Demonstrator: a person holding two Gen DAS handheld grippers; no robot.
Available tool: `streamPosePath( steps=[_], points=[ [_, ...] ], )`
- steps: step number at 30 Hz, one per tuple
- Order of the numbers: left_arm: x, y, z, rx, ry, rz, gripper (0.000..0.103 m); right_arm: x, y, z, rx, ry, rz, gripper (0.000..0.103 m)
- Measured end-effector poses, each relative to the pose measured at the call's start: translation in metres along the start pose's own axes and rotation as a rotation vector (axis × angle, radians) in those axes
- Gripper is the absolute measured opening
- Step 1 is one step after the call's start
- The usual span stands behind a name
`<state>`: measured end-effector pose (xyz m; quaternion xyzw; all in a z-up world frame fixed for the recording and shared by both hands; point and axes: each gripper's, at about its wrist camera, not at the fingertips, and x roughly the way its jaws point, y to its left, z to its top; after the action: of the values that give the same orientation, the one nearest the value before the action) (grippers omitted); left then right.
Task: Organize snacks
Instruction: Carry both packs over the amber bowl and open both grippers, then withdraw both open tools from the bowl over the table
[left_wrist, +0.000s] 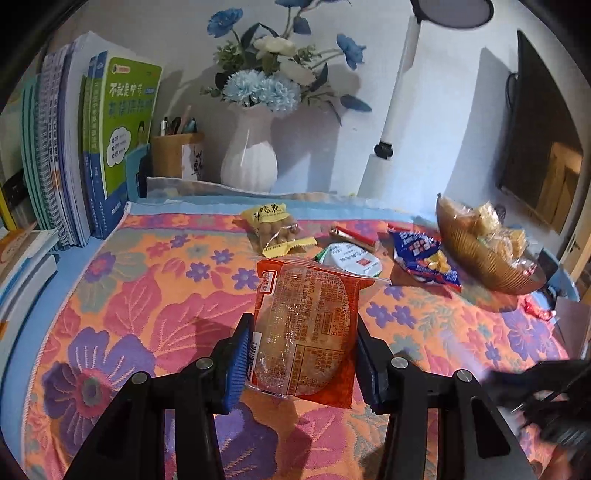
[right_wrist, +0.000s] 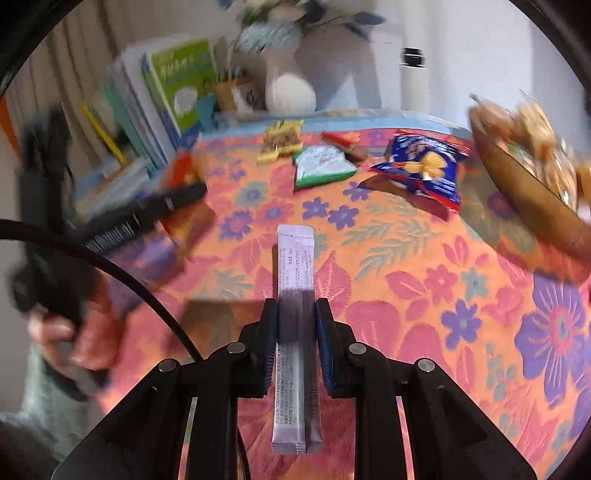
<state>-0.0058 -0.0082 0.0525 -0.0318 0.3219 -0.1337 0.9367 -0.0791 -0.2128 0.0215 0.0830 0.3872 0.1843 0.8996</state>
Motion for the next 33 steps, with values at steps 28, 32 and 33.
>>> streamPosePath(
  steps=[28, 32, 33],
  points=[
    [0.097, -0.268, 0.14, 0.294, -0.012, -0.359, 0.07, -0.137, -0.212, 0.127, 0.355, -0.394, -0.288, 0.034],
    [0.079, -0.241, 0.14, 0.266, -0.026, -0.355, 0.07, -0.139, -0.206, 0.112, 0.354, -0.381, -0.249, 0.034],
    [0.071, -0.231, 0.139, 0.254, -0.036, -0.345, 0.07, -0.14, -0.199, 0.107, 0.341, -0.378, -0.248, 0.034]
  ],
)
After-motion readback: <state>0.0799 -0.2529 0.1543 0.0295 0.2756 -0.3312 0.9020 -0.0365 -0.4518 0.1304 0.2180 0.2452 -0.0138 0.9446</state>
